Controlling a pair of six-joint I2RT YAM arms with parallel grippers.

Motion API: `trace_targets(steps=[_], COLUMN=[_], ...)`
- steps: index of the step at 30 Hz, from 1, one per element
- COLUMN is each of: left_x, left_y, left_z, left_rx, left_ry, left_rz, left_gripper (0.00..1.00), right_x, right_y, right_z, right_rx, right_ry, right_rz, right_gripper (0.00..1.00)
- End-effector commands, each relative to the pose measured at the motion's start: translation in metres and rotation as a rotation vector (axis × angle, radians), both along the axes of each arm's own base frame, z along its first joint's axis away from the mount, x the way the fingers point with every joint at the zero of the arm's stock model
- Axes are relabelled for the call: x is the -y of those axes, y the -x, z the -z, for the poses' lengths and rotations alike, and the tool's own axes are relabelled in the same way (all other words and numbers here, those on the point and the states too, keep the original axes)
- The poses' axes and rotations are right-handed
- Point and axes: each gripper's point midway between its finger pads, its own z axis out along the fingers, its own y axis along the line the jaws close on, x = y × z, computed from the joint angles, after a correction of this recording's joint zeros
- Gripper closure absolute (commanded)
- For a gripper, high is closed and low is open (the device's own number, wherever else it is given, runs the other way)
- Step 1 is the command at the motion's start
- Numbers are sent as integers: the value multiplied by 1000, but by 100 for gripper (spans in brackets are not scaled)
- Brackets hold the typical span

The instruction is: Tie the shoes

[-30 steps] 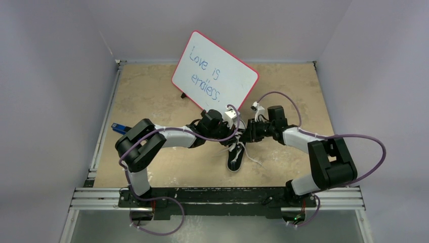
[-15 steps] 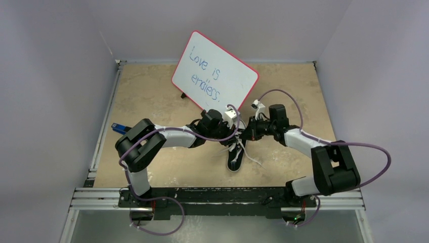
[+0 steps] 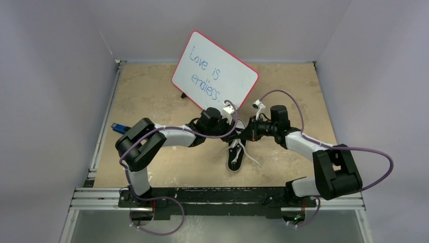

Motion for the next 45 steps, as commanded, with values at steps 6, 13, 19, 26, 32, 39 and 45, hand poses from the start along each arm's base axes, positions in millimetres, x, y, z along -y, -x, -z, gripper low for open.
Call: trace_targets(steps=[6, 13, 19, 26, 32, 39, 45], left_x=[18, 7, 5, 4, 5, 8, 7], left_y=[-11, 1, 1, 1, 1, -2, -1], left_z=[-24, -9, -6, -5, -5, -9, -8], left_rx=[24, -2, 1, 4, 5, 11, 7], left_ry=[189, 204, 223, 218, 217, 224, 223], left_rz=[-32, -41, -53, -54, -41, -35, -31], left_gripper=[100, 100, 100, 100, 100, 100, 100], right_x=[-12, -11, 4, 55, 39, 20, 10], right_y=[2, 2, 7, -29, -34, -16, -10], right_z=[-21, -26, -55, -41, -17, -3, 5], right_rx=[23, -26, -29, -94, -258, -387, -438], right_ry=[-101, -98, -56, 70, 50, -46, -116], right_rz=[-25, 8, 66, 294, 165, 154, 157], right_gripper=[100, 82, 52, 50, 63, 65, 74])
